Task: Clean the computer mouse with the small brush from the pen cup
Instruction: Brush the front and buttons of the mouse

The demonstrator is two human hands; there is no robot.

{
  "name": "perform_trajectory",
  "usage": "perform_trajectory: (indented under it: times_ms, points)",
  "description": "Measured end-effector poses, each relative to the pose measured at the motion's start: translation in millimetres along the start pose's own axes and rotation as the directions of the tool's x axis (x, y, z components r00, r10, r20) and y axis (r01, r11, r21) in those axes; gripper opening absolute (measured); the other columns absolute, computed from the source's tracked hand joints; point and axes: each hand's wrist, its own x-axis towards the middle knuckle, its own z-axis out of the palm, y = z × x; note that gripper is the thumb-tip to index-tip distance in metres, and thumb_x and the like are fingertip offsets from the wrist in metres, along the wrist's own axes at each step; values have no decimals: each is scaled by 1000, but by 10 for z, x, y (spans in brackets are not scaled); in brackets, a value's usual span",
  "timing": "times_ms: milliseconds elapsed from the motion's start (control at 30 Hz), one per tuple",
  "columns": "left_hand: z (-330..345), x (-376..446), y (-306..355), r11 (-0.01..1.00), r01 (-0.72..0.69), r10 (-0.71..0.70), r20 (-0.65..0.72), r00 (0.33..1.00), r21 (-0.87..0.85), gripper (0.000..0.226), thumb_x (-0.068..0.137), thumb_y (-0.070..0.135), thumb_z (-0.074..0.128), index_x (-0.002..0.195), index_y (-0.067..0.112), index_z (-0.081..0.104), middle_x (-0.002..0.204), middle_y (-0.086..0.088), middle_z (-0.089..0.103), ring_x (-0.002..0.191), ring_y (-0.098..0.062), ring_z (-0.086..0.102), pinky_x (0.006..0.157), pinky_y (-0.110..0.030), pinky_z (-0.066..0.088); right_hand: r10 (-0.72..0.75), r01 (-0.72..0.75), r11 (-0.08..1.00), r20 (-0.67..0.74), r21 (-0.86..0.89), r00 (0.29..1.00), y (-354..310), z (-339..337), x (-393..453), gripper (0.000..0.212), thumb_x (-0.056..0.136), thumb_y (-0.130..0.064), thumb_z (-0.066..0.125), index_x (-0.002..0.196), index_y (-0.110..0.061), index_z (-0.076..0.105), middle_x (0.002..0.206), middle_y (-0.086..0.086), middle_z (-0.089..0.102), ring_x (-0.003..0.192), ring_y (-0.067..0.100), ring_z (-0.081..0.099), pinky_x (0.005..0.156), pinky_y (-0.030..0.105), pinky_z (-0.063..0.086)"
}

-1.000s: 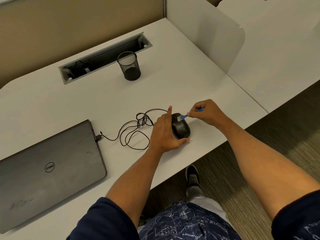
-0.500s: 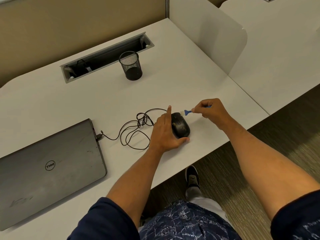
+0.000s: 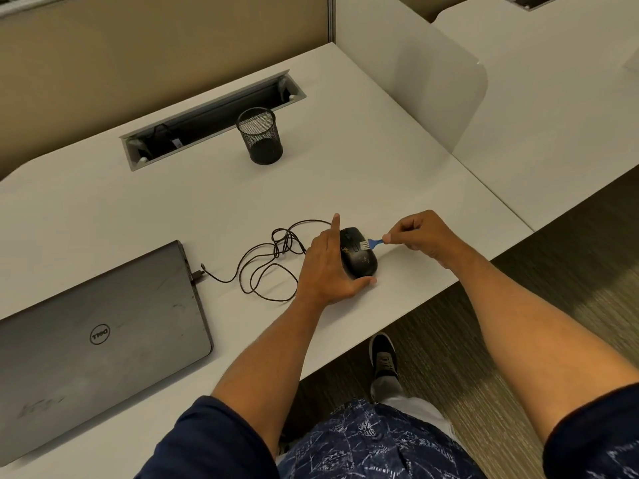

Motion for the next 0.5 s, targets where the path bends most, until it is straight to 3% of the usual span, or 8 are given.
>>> perform_trajectory:
  times_ms: [133,300,433,500]
  points:
    - [-1,3,3,1000,14,-14,6,1000,6,139,59,72,81,161,25,-2,146,-7,47,128,-25,48,108,-42,43,-4,0,1000,-173,-22,985,-19,41,38,10,82,-20,84,74,-25,81,74,-9,78,72,-4,70,73,20,48]
    - [0,4,2,1000,4,-4,7,1000,-9,139,60,72,81,161,22,-1,148,-6,46,131,-25,47,110,-43,41,12,-14,1000,-87,-14,996,-75,97,52,5,80,-24,85,75,-22,83,77,-1,79,71,-2,68,72,24,48]
    - [-5,5,9,1000,9,-8,13,1000,-4,139,60,72,81,161,21,1,149,-6,45,132,-25,46,111,-42,40,-1,-18,996,-206,-89,979,-93,176,126,8,82,-23,84,80,-16,83,79,0,78,77,5,70,74,21,50]
    - [-8,1,13,1000,9,-9,15,1000,-3,139,60,73,81,161,21,0,149,-7,45,132,-26,46,110,-42,40,-24,7,996,-190,-88,982,-132,196,160,9,82,-23,84,81,-14,83,79,1,79,75,3,69,74,21,52]
